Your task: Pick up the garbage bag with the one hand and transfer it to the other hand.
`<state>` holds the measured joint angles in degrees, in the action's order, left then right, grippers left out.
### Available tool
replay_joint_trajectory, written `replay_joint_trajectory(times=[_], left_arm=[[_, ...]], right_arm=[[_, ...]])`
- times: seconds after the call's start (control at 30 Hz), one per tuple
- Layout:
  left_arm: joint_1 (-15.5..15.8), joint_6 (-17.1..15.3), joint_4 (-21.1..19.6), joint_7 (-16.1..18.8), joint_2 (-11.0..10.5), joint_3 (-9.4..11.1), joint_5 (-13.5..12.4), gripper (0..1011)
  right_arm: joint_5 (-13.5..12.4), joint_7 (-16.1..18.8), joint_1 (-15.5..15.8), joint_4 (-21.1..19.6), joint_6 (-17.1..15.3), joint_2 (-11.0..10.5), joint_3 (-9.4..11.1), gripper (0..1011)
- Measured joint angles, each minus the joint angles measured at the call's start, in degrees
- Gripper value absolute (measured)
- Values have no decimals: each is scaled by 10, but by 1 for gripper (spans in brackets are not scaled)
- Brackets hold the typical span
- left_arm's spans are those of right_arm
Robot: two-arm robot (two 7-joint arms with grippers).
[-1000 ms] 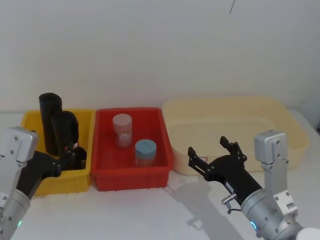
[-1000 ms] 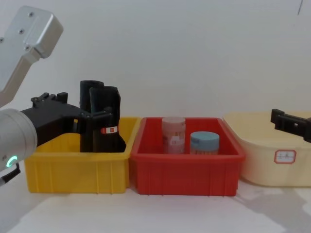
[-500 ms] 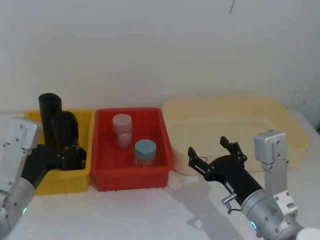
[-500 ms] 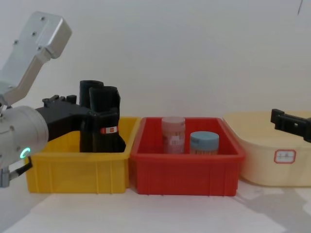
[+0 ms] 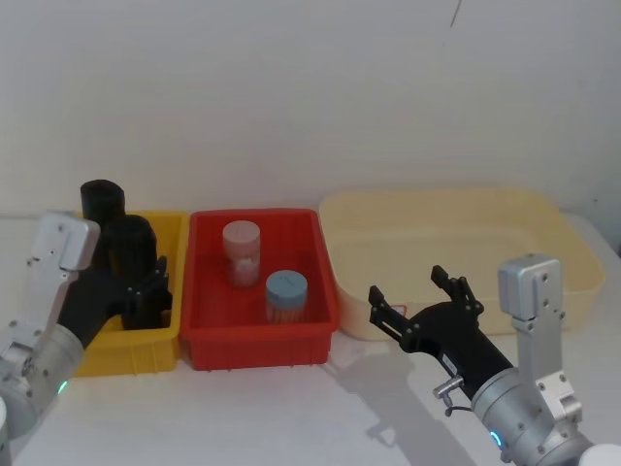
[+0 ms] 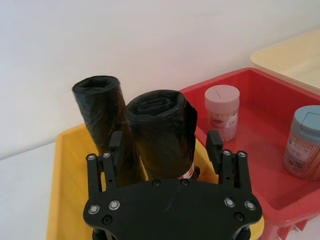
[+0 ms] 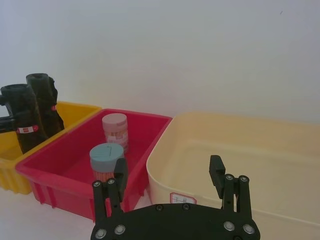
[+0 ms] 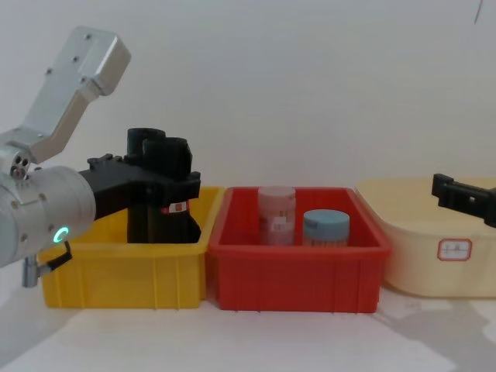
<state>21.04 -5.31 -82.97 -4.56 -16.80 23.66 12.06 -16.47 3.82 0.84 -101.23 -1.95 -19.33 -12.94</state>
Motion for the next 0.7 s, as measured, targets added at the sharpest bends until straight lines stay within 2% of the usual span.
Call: replay_joint_trajectory(times=[0.13,0.53,0.7], left_arm=[[12,3,18,-11,6,1,1,933],[29,20,48,-29,19,-2,3,590],[31,26,50,-31,22,-4,2,546]], right_arm=[[0,0,0,0,0,0,0,1000],[0,0,0,0,0,0,0,1000],[0,0,0,0,0,0,0,1001]])
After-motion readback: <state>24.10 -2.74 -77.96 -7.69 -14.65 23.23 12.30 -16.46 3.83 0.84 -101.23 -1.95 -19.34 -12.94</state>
